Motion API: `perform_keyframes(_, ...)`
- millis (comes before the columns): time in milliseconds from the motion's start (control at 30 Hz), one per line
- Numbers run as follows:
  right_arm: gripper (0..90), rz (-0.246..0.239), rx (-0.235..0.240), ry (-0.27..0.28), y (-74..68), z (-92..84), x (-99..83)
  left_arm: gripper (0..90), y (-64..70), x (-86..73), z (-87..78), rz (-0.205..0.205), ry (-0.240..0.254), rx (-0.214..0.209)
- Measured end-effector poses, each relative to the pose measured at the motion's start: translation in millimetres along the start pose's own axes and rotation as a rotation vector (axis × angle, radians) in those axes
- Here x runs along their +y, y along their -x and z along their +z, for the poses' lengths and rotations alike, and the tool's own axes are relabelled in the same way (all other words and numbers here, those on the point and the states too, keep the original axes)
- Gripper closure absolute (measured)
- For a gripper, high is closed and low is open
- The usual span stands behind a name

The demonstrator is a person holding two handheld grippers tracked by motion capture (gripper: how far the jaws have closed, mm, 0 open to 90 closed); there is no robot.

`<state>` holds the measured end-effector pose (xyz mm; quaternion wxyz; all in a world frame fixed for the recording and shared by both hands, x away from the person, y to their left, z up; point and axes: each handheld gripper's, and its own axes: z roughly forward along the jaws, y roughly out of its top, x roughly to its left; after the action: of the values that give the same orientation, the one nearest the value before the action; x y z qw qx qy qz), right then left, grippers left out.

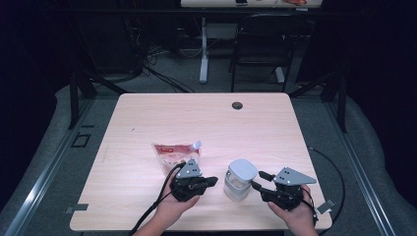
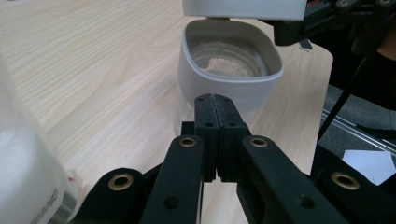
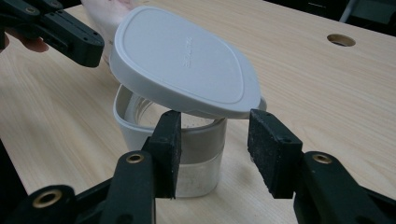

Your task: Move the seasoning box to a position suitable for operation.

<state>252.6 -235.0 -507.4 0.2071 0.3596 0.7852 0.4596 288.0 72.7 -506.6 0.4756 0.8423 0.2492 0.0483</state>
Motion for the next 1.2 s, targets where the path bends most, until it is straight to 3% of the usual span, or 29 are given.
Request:
perform_keyframes(333, 57.3, 0.013, 0.006, 0.041, 2.2, -1.7, 4.5, 88.9, -11.6, -18.2, -22.3, -0.021, -0.008, 0.043)
perform_keyframes(667, 67.7, 0.051, -0.006, 0.069, 9.4, -4.0, 6.8, 87.5, -25.8, -40.1, -57.8, -0.054, -0.001, 0.111)
perform_keyframes(1067, 70.9, 0.082, -0.029, 0.052, 13.0, 5.3, 7.1, 84.7, -44.1, -58.3, -82.5, -0.094, 0.002, 0.172)
perform_keyframes(1200, 78.3, 0.094, -0.047, 0.043, 15.8, 9.2, 7.7, 84.0, -48.4, -63.9, -88.9, -0.112, 0.008, 0.187)
